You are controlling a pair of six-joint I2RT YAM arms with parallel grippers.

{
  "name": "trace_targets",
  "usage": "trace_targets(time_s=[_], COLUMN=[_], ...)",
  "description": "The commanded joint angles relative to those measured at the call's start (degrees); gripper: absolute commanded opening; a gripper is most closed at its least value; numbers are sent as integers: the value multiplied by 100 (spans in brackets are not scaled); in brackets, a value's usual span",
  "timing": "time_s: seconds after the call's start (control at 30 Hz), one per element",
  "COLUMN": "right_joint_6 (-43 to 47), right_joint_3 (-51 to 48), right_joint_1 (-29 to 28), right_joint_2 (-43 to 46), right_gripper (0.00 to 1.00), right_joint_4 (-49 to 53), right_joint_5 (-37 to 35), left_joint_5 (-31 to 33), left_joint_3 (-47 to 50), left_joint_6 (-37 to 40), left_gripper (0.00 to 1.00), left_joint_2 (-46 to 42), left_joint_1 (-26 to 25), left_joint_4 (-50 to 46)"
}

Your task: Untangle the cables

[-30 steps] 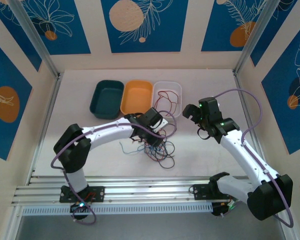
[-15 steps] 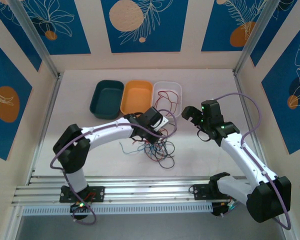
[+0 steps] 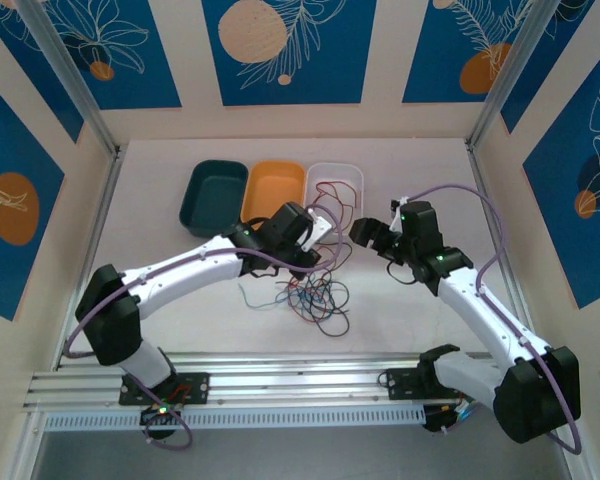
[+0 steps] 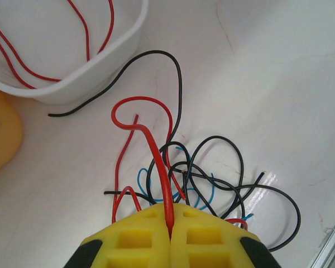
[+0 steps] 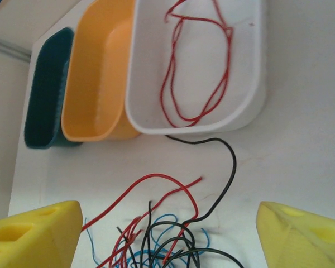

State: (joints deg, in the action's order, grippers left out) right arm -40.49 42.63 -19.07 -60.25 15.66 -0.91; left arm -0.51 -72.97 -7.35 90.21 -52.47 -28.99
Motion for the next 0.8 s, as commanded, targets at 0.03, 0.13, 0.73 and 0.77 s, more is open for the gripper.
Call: trace_targets(time_s=[0.03,0.13,0.73,0.77], right_joint_6=[472,653,1556,1599], right_joint_3=[-53,-66,-131,-149], right_joint_1=[-279,-462,-1511,-1560], right_joint_2=[193,189,-59,-28], right_gripper=[76,71,51,50], right_joint_4=[-187,-160,-535,-586], right_joint_5=[164,70,-360,-396], left_joint_5=[148,144,59,31], left_joint_3=[-13,101,540,536], left_joint_6=[70,133,155,167], left_gripper=[0,0,0,0], left_joint_2=[-446,-727,-1648,-1655], left_joint_1=[95,127,350,367], left_joint_4=[-18,125,854,871])
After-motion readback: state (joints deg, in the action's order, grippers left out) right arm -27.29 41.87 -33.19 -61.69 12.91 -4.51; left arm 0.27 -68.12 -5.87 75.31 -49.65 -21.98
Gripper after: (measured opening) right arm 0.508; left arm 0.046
